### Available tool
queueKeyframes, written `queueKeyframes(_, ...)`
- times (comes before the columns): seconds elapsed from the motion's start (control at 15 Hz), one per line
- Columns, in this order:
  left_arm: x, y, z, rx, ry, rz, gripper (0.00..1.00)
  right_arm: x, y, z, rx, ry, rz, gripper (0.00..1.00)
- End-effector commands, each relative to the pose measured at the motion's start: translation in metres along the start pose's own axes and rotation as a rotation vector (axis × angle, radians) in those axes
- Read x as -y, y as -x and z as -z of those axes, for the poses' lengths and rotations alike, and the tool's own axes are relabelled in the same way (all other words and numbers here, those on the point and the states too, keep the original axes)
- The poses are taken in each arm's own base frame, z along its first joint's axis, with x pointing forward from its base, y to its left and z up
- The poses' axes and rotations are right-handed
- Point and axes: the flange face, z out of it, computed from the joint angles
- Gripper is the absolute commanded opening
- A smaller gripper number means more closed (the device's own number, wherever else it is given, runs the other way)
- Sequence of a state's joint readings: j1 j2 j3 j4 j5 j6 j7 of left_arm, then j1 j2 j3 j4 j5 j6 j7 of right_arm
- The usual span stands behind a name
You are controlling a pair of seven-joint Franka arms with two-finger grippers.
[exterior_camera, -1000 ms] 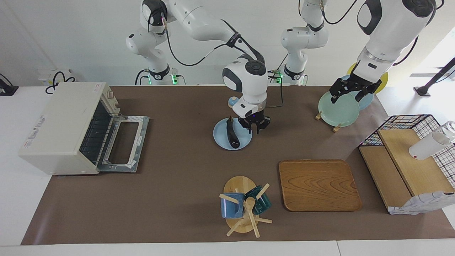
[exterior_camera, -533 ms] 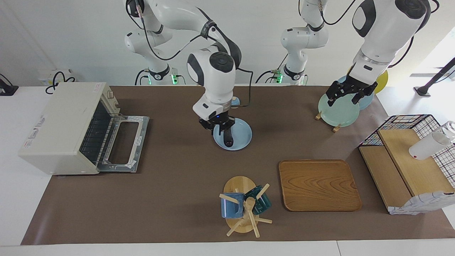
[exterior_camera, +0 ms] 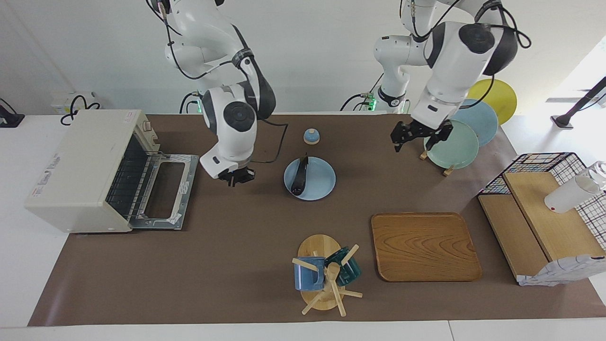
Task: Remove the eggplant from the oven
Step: 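Lower the eggplant onto the blue plate and open the right gripper, then grasp the eggplant with the left gripper while the right gripper withdraws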
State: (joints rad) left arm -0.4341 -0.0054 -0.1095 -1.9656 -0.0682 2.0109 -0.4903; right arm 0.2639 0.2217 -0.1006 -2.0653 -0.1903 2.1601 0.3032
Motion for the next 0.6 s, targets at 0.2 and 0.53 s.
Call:
queueKeyframes(0.2,-0.105,0.045,-0.092,-0.059,0.100,-0.028,1.00,-0.031,0.015,-0.015,-0.049,-0.014,0.026,0.00)
queueKeyframes(0.53,-0.152,0.063,-0.171,-0.077,0.133,-0.060,1.00,-0.045,0.012,-0.019,-0.052,-0.011,0.046,0.00)
